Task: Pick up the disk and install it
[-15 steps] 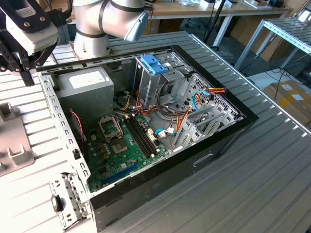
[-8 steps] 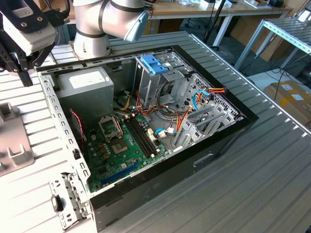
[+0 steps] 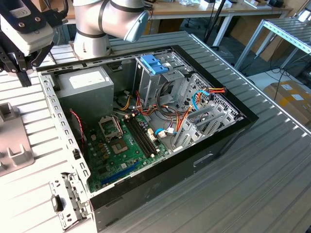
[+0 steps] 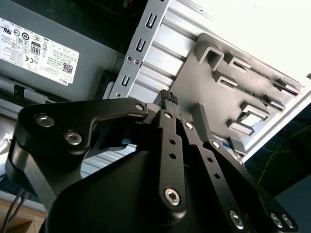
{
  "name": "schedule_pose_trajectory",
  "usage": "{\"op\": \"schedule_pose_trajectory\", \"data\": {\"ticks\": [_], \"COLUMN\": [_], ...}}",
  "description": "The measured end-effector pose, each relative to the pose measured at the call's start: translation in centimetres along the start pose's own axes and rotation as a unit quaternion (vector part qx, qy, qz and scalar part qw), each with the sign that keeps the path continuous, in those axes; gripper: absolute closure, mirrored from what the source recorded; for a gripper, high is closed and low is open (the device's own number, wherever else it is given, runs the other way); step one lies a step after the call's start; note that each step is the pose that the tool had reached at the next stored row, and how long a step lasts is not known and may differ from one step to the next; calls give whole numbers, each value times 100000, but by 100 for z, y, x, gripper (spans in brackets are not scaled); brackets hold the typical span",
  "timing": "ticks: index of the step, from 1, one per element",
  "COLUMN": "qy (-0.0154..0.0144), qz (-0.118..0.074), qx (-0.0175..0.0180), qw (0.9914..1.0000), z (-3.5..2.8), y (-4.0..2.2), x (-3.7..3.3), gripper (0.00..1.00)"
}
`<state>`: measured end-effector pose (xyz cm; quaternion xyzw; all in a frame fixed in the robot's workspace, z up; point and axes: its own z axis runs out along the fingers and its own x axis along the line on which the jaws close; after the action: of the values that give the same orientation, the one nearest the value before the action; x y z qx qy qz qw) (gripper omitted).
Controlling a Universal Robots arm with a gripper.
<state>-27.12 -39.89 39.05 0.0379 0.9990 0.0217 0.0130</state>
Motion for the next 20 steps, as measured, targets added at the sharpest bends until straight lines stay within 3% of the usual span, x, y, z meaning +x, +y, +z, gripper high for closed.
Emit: {"op": "schedule_pose_trajectory", "data": {"ticks": [20], "qy": [-3], "qz": [0], "qx": [-1], "qw": [100000], "z": [-2], "y": [-7], "x": [90], "gripper": [89]}}
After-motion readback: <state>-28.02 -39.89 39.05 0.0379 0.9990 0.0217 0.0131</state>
